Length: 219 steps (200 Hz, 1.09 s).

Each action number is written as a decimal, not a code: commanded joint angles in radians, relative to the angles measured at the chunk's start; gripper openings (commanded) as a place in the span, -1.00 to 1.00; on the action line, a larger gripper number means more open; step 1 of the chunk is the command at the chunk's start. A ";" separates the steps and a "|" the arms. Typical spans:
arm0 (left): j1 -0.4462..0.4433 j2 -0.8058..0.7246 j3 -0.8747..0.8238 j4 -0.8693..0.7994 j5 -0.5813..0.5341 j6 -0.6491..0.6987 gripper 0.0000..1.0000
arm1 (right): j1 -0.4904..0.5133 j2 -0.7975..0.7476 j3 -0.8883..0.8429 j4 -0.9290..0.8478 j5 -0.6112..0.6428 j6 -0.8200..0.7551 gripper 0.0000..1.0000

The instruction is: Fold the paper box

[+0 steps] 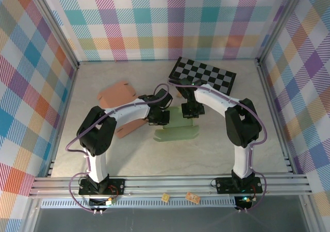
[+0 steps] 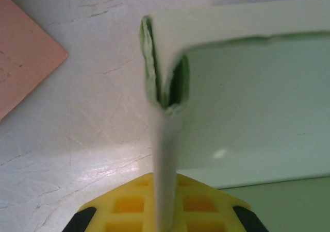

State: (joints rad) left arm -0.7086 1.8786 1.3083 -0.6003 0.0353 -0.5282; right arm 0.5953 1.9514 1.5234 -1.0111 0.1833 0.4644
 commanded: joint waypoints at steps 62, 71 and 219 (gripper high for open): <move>-0.062 0.041 0.027 -0.100 -0.125 -0.034 -0.74 | 0.005 -0.035 -0.028 0.002 -0.006 0.025 -1.00; -0.063 0.047 0.032 -0.101 -0.119 -0.033 -0.67 | 0.004 -0.035 -0.035 0.002 -0.007 0.028 -1.00; -0.075 0.087 0.112 -0.151 -0.120 -0.043 -0.98 | 0.006 -0.001 -0.035 -0.107 0.161 0.159 -1.00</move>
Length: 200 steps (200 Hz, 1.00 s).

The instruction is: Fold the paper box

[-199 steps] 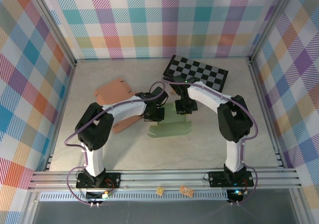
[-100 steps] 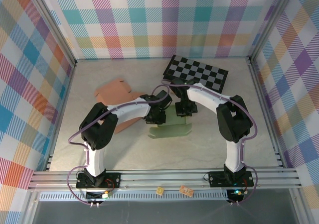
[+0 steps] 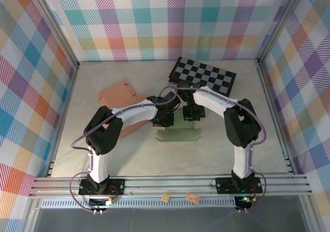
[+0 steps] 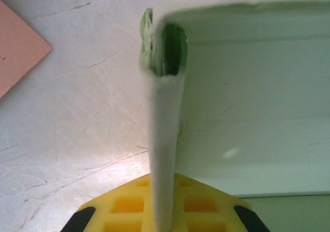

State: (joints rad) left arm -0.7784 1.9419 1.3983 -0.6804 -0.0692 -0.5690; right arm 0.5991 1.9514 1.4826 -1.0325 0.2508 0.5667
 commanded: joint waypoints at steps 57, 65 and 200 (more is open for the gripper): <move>-0.009 0.030 0.055 -0.079 0.003 0.003 -0.48 | 0.007 0.005 0.005 -0.093 0.057 0.104 -1.00; -0.009 0.024 0.068 -0.086 0.004 -0.001 -0.33 | 0.007 0.006 0.005 -0.093 0.045 0.107 -1.00; 0.018 -0.137 0.405 -0.187 -0.043 -0.089 -0.07 | -0.033 -0.062 -0.042 -0.075 -0.313 0.447 -1.00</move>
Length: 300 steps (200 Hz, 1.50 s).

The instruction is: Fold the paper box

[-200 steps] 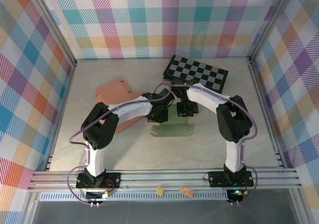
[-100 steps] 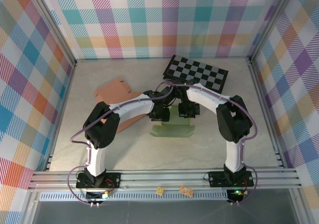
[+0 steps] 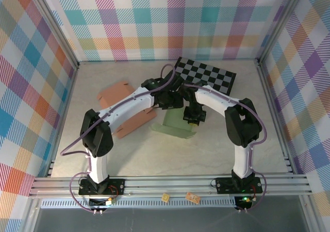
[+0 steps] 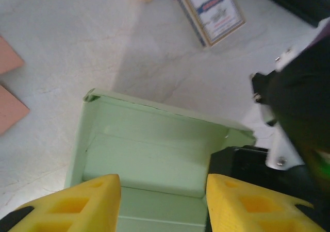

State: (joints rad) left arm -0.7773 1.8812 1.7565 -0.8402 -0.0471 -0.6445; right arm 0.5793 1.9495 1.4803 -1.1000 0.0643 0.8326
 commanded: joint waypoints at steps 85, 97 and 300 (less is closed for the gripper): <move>0.081 -0.220 0.009 -0.117 -0.054 -0.029 -0.07 | -0.080 -0.226 -0.370 0.264 -0.304 0.941 -1.00; 0.081 -0.238 -0.016 -0.135 -0.033 -0.041 -0.07 | -0.086 -0.195 -0.379 0.290 -0.345 0.958 -1.00; 0.039 -0.131 -0.014 -0.275 0.182 0.006 0.00 | -0.116 -0.255 -0.279 0.195 -0.297 0.868 0.42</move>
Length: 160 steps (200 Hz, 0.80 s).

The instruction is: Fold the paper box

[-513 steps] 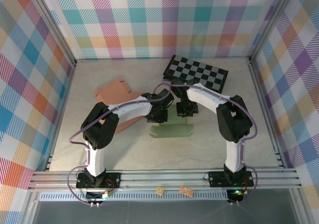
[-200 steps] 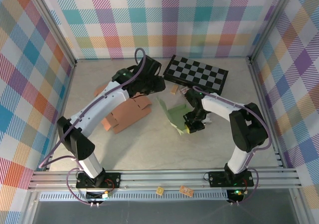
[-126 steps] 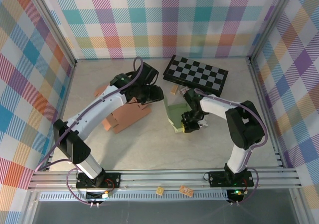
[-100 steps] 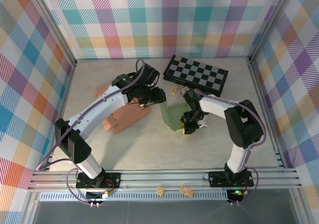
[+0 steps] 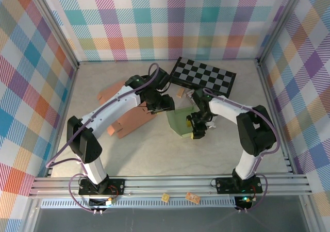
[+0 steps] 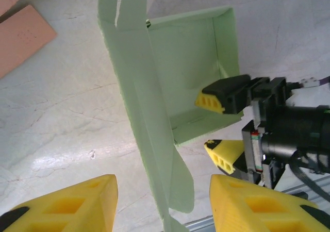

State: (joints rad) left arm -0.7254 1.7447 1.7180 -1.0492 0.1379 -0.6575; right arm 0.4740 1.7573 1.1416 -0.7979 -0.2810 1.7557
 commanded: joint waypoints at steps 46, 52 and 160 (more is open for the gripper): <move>-0.016 0.039 0.007 -0.032 -0.009 0.011 -0.06 | -0.044 -0.119 0.119 -0.146 0.082 -0.209 0.50; -0.015 0.051 0.018 -0.029 -0.009 0.013 -0.09 | -0.048 -0.119 0.130 -0.148 0.088 -0.241 0.49; -0.021 0.174 0.199 -0.111 -0.077 0.221 -0.86 | -0.093 -0.182 0.162 0.013 0.136 -0.721 0.07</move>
State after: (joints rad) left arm -0.7345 1.9030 1.8282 -1.0977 0.0772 -0.5446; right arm 0.3923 1.5959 1.2720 -0.8047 -0.1642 1.2098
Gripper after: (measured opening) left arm 0.088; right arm 0.539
